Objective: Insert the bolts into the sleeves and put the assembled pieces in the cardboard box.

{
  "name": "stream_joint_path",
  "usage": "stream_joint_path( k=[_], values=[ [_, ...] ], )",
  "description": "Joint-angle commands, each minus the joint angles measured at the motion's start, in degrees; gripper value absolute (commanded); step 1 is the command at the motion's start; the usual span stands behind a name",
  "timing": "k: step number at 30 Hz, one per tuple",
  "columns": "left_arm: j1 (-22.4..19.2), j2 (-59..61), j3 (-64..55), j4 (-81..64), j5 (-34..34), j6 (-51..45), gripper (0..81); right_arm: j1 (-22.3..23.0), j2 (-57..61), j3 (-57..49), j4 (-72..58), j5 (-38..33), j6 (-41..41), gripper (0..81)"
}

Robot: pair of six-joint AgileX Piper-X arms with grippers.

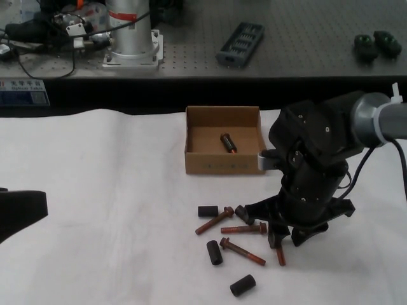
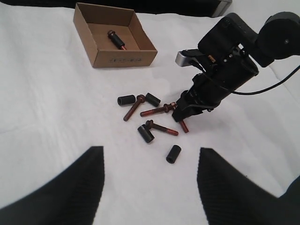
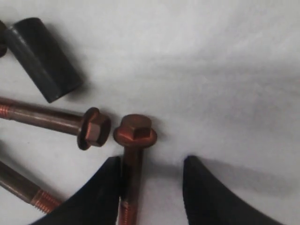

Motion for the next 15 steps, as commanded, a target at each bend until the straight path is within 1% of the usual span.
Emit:
stream_joint_path(
  k=[1,4,7,11,15],
  values=[
    [0.1,-0.3,-0.3,-1.2,0.6,-0.8,42.9,0.5,1.2,-0.1,-1.0,-1.5,0.2,23.4],
    [0.1,-0.3,-0.3,-1.2,0.6,-0.8,42.9,1.8,1.2,-0.1,-2.4,-1.5,0.1,11.3],
    [0.1,-0.3,-0.3,-1.2,0.6,-0.8,42.9,2.7,1.2,-0.1,-3.7,-1.5,-1.1,1.3],
    [0.1,-0.3,-0.3,-1.2,0.6,-0.8,42.9,2.9,1.2,-0.2,-2.8,-2.1,-2.7,1.8],
    [0.1,-0.3,-0.3,-1.2,0.6,-0.4,42.9,2.9,-0.3,-0.2,0.4,-2.2,-6.4,1.8]
  ],
)
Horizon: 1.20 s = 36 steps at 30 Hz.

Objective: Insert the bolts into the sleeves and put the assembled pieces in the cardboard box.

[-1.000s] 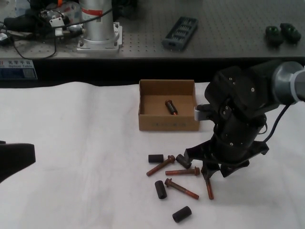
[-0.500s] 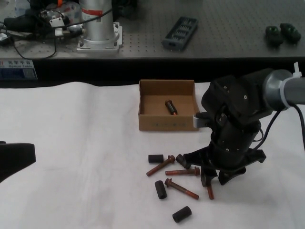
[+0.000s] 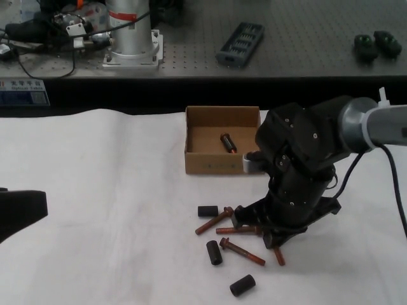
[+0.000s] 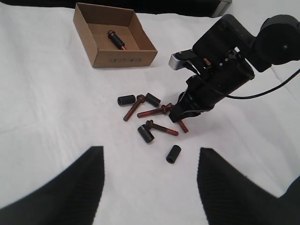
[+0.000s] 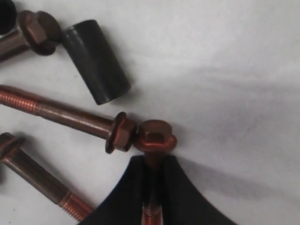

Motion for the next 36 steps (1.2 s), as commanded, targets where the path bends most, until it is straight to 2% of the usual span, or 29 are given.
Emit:
stream_joint_path(
  k=[1,6,13,19,25,36],
  values=[
    [0.1,-0.3,-0.3,-1.1,0.6,-0.1,42.9,0.4,-0.8,0.0,1.8,-1.8,-1.3,1.8],
    [0.1,-0.2,-0.3,-1.1,0.6,1.8,42.9,0.9,-7.4,0.0,3.7,1.3,-4.0,1.8],
    [-0.4,3.0,-0.3,1.8,1.7,3.1,42.9,1.2,-17.7,0.0,4.6,1.4,-5.6,1.8],
    [-4.5,9.6,-0.3,4.0,1.5,9.3,42.9,1.2,-25.0,0.6,7.0,1.4,-7.6,1.8],
    [-8.4,17.8,-0.3,2.6,0.4,10.2,42.9,1.2,-34.7,7.9,7.3,1.4,-8.2,1.8],
    [-16.4,30.6,-1.6,-12.2,-2.5,32.5,42.9,1.2,-55.2,19.7,7.5,1.3,-6.7,1.8]
  ],
)
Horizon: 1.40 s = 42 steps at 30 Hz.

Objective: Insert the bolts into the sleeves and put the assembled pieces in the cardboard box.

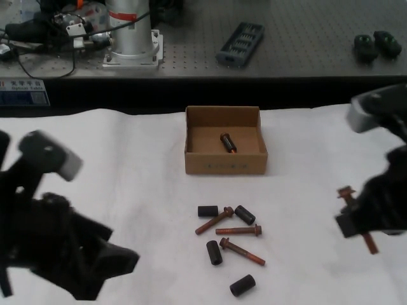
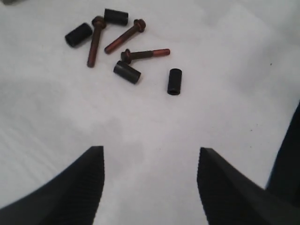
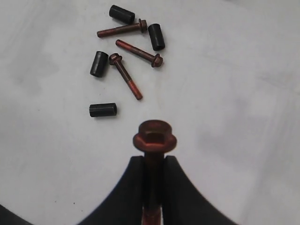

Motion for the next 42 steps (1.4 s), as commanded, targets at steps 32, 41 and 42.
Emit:
stream_joint_path(
  k=[32,41,42],
  values=[
    [-20.7,32.7,-13.0,-13.4,-24.7,-85.0,34.2,0.1,-5.8,2.7,5.5,-8.1,0.2,1.8],
    [-20.7,39.5,-16.5,-18.6,-21.9,-89.2,34.2,0.1,-5.8,2.7,6.0,-9.3,0.1,1.8],
    [-20.7,40.0,-17.1,-18.6,-22.0,-88.8,34.2,0.1,-5.8,2.7,6.0,-9.3,0.1,1.8]
  ],
)
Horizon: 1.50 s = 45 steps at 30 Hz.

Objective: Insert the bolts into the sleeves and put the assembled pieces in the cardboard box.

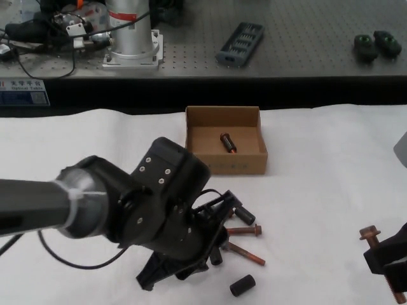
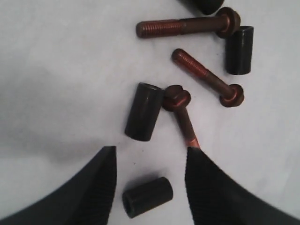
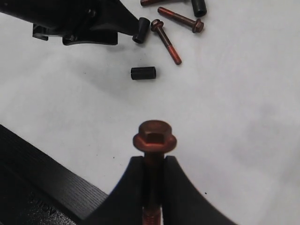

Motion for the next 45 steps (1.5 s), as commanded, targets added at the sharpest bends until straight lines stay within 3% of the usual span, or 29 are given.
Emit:
stream_joint_path(
  k=[1,16,36,45],
  values=[
    [-0.2,1.3,-2.1,-0.4,0.0,-0.3,34.2,0.1,-0.5,0.1,0.4,-1.2,0.0,1.8],
    [0.0,4.7,-6.2,10.2,-0.4,11.5,33.5,0.1,-0.5,0.1,0.7,-1.2,-0.4,1.8],
    [1.5,5.1,-6.2,6.2,-4.6,14.2,33.5,0.1,-0.5,0.1,0.7,-1.2,-0.4,1.8],
    [1.5,7.9,-8.2,6.2,-1.3,14.1,33.5,0.1,-0.5,0.1,0.7,-1.2,-0.4,1.8]
  ],
)
